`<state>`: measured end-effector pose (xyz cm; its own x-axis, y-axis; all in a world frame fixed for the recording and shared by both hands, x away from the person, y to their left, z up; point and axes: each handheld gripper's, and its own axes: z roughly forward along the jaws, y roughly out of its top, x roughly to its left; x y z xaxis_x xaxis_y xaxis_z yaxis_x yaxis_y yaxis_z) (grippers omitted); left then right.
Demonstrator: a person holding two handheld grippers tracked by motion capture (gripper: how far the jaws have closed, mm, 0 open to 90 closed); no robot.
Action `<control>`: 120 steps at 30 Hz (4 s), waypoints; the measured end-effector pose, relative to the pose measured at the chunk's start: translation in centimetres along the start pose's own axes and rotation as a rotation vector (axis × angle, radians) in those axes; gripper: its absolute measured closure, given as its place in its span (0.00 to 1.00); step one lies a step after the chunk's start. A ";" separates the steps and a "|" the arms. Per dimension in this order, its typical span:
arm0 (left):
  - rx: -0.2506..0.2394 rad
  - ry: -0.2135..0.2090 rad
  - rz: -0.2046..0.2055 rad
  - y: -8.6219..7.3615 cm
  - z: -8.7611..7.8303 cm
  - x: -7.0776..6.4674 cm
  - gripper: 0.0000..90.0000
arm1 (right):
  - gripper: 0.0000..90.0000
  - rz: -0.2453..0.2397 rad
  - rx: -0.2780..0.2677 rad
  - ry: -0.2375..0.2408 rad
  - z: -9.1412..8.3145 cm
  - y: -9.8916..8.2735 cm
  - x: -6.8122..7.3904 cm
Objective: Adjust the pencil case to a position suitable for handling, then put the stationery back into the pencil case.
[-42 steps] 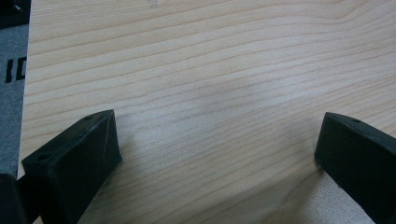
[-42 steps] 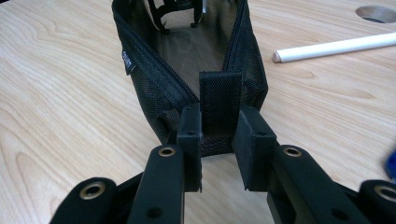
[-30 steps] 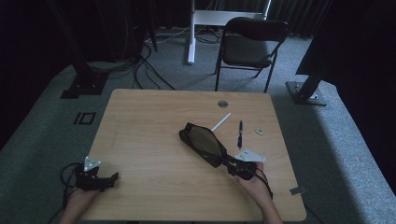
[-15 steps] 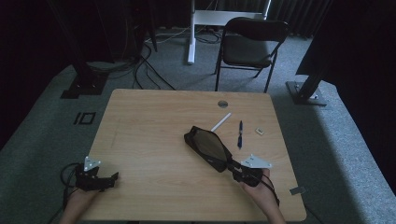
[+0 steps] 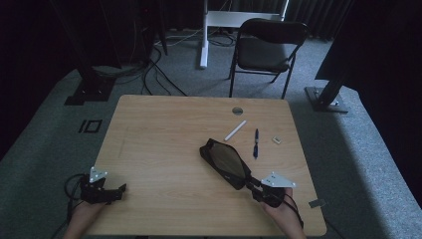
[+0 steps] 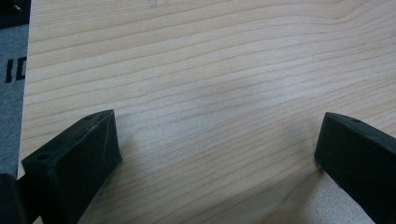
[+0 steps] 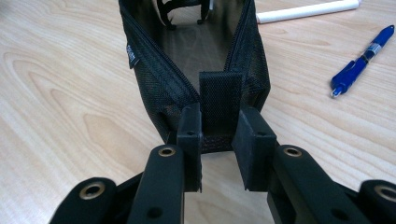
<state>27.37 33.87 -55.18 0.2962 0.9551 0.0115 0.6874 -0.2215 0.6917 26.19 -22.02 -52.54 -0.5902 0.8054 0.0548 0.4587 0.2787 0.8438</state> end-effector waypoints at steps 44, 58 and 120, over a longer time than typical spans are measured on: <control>0.000 0.000 0.000 0.0 0.0 0.0 0.00 | 0.64 0.015 -0.104 0.025 -3.2 0.9 0.6; 0.000 0.000 0.000 0.0 0.0 0.0 0.00 | 0.52 0.073 -0.185 -0.023 -3.5 3.5 -1.6; 0.000 0.000 -0.002 0.0 0.0 0.0 0.00 | 0.52 0.216 0.031 -0.264 8.7 5.3 -11.0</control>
<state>27.36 33.86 -55.18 0.2948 0.9555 0.0098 0.6880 -0.2194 0.6918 40.85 -24.85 -53.28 -0.2872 0.9539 0.0870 0.5765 0.0996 0.8110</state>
